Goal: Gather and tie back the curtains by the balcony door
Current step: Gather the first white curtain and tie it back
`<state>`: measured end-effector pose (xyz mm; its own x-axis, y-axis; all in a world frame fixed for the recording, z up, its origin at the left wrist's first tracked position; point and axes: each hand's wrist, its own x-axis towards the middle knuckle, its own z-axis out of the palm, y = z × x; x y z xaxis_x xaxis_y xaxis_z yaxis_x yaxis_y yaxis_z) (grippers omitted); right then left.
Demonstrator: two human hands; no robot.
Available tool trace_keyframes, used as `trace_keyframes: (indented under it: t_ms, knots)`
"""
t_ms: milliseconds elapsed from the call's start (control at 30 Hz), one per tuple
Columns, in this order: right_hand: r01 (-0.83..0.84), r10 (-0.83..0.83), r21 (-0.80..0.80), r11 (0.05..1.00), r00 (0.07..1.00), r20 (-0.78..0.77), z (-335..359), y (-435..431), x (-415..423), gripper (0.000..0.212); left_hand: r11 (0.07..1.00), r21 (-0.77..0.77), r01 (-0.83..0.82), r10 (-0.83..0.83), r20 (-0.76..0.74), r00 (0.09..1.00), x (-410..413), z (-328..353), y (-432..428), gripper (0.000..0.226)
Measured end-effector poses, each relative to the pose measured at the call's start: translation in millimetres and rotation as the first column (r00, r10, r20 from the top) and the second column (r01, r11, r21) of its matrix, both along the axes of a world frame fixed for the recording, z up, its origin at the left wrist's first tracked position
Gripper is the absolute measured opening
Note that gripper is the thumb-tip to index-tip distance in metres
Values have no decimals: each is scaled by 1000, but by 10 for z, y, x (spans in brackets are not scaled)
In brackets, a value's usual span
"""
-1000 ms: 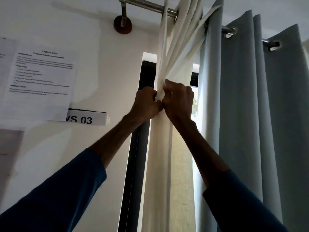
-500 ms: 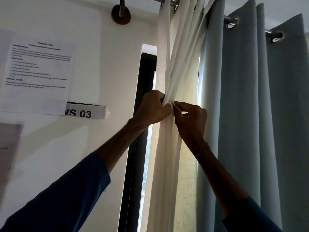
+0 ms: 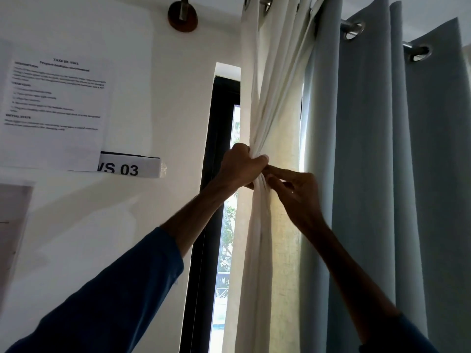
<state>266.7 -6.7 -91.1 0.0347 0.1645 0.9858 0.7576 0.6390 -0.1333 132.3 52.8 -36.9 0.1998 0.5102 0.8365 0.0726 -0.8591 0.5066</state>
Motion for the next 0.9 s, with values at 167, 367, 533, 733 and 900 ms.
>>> trace_keyframes:
  t_ms: [167, 367, 533, 733, 900]
  knots:
    - [50, -52, -15, 999, 962, -270, 173, 77, 258, 31, 991, 88, -106, 112, -69, 991, -79, 31, -36, 37]
    - [-318, 79, -420, 850, 865, -495, 451, 236, 459, 112, 994, 112, 4, 18, -193, 981, -303, 64, -39, 24]
    - [-664, 410, -496, 559, 742, -531, 288, 220, 439, 44, 973, 31, 230, -221, -174, 960, -398, 21, -33, 12]
    - [-634, 398, -455, 625, 760, -513, 188, 147, 390, 50, 952, -63, 298, -304, -137, 943, -445, 16, -43, 1]
    - [-409, 181, -405, 818, 851, -494, 65, 117, 376, 40, 997, 69, 48, -26, -289, 957, -429, -172, -82, 31]
